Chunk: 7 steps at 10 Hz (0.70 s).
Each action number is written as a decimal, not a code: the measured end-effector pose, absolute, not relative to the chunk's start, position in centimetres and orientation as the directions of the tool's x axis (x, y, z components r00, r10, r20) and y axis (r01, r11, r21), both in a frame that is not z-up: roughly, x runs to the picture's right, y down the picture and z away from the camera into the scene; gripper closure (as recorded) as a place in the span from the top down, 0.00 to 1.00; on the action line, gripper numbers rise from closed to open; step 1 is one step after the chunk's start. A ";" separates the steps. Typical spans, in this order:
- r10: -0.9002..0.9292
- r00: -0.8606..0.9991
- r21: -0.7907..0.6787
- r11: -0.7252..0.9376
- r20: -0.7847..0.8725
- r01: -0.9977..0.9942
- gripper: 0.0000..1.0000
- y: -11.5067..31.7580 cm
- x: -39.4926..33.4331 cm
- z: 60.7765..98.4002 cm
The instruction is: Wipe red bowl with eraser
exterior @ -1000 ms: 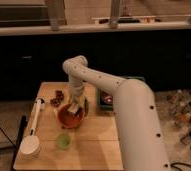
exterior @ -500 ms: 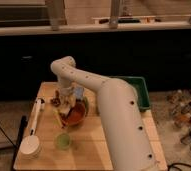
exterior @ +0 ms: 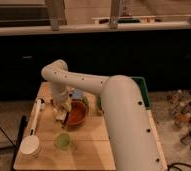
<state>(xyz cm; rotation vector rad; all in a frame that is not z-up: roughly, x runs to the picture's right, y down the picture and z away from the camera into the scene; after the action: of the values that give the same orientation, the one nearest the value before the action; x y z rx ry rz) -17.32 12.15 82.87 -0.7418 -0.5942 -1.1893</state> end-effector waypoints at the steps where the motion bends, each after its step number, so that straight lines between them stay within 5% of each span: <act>1: -0.597 0.292 -0.212 0.202 0.747 0.956 0.00 12.4 -15.9 82.6; 7: -0.557 0.454 -0.327 0.317 0.696 0.890 0.00 12.1 -8.4 82.0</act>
<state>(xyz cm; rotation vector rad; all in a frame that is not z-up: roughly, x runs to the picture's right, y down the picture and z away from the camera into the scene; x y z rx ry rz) -8.40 12.11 81.99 -0.7632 -0.5116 -1.0083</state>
